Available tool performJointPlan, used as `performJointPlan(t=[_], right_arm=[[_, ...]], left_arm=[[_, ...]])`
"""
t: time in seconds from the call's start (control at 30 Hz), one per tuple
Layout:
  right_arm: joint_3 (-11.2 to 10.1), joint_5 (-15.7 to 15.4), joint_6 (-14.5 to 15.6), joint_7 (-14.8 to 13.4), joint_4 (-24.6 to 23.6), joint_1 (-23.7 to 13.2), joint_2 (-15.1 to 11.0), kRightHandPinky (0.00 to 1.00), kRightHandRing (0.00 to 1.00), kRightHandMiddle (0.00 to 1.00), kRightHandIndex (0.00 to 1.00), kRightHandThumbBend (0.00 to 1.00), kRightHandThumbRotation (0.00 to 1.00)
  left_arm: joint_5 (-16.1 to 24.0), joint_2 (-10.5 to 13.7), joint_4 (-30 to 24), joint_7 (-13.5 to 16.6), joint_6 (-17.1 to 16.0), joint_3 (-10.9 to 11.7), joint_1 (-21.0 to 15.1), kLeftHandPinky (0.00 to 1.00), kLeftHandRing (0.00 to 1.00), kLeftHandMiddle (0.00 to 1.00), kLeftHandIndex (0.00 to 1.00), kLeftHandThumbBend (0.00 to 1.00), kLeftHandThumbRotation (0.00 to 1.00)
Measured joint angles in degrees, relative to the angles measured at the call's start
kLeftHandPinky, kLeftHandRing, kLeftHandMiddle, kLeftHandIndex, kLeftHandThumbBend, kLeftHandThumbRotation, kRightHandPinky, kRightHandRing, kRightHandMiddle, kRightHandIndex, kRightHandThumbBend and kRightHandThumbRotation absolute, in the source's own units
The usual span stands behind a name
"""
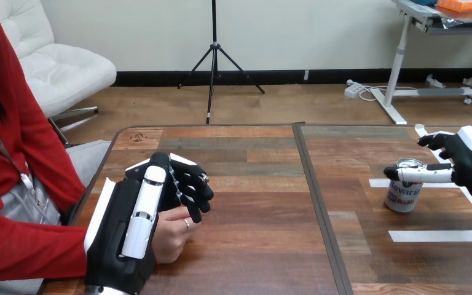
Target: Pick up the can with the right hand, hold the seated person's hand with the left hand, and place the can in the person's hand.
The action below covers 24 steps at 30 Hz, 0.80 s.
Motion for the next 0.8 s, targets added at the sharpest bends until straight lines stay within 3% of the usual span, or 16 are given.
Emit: performJointPlan(t=[0.8], right_arm=[[0.5,0.0,0.1,0.4,0.0,0.0,1.5,0.73,0.82,0.84,0.81,0.90,0.41]], left_arm=[[0.4,0.0,0.0,-0.1,0.0,0.0,0.0,0.27,0.37,0.42,0.41,0.18,1.00]])
